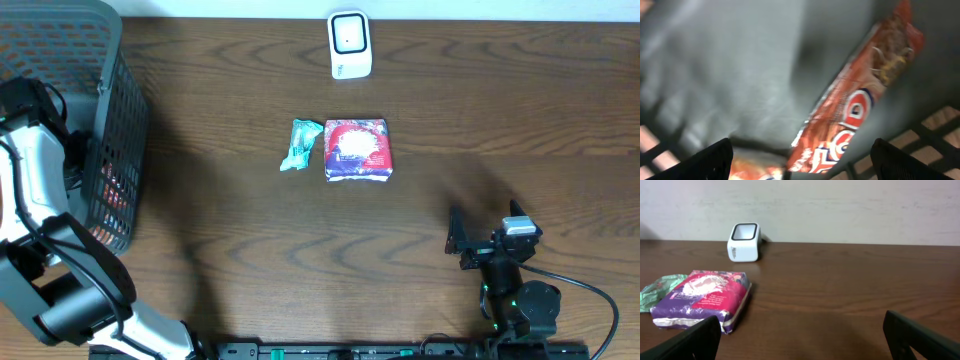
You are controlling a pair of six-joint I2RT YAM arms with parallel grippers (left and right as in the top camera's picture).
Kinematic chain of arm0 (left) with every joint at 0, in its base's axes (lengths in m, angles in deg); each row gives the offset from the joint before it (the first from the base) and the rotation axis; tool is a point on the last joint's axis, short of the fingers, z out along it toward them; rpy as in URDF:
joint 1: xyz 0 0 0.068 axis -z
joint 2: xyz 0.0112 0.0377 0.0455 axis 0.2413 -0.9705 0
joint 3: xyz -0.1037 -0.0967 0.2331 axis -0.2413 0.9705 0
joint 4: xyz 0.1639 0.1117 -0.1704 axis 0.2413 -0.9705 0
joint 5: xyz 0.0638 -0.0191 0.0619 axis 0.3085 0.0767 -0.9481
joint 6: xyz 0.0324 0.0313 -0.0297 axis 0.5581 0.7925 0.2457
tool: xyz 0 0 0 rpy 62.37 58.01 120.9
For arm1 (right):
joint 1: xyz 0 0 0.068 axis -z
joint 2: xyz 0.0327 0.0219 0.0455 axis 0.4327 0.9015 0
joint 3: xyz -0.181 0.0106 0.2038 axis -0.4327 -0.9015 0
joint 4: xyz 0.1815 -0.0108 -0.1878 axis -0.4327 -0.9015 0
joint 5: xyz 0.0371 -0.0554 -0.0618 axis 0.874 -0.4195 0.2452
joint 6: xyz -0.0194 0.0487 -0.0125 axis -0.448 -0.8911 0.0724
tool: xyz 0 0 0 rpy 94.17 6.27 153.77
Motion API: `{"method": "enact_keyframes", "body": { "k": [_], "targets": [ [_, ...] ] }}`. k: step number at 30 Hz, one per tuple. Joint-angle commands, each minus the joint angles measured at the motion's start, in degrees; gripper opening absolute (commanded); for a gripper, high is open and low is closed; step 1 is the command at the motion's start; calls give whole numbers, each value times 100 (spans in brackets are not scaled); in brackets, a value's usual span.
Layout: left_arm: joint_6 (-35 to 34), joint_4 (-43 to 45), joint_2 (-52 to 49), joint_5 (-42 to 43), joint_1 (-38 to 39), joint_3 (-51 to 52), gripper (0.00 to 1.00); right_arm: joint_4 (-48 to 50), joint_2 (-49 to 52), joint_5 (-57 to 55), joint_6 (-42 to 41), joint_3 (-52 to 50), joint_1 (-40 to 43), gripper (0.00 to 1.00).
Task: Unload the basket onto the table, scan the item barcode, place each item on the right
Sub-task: 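Grasp the red-brown wrapped bar in the basket with the left gripper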
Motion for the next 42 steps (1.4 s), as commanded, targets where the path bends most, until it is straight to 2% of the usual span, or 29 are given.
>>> {"method": "enact_keyframes", "body": {
  "k": [1, 11, 14, 17, 18, 19, 23, 28, 31, 37, 42],
  "targets": [
    [459, 22, -144, 560, -24, 33, 88, -20, -7, -24, -63, -7, 20, 99],
    [610, 20, -660, 592, -24, 33, 87, -20, -7, -26, -63, -7, 20, 99],
    [610, 20, -857, 590, -24, 66, 81, -20, -7, -26, -63, -7, 20, 99],
    [610, 24, -1067, 590, -24, 111, 65, -20, -7, -26, -63, -7, 20, 99],
    [610, 24, -1145, 590, -24, 111, 56, -20, -7, -26, -63, -7, 20, 99],
    [610, 44, -1224, 588, -26, 111, 41, -20, -7, -26, -63, -7, 20, 99],
    [608, 118, -1281, 568, -26, 109, 8, -20, -7, -26, -63, -7, 20, 99],
    [579, 83, -1154, 570, -31, -52, 6, -20, -7, -26, -63, -7, 20, 99],
    [245, 85, -885, 570, -31, -111, 7, -20, -7, -26, -63, -7, 20, 99],
    [-697, 308, 251, 570, -31, -149, 7, -20, -7, -24, -63, -7, 20, 99],
    [-909, 721, 1515, 570, -31, -149, 7, -20, -7, -26, -63, -7, 20, 99]
  ]
}}
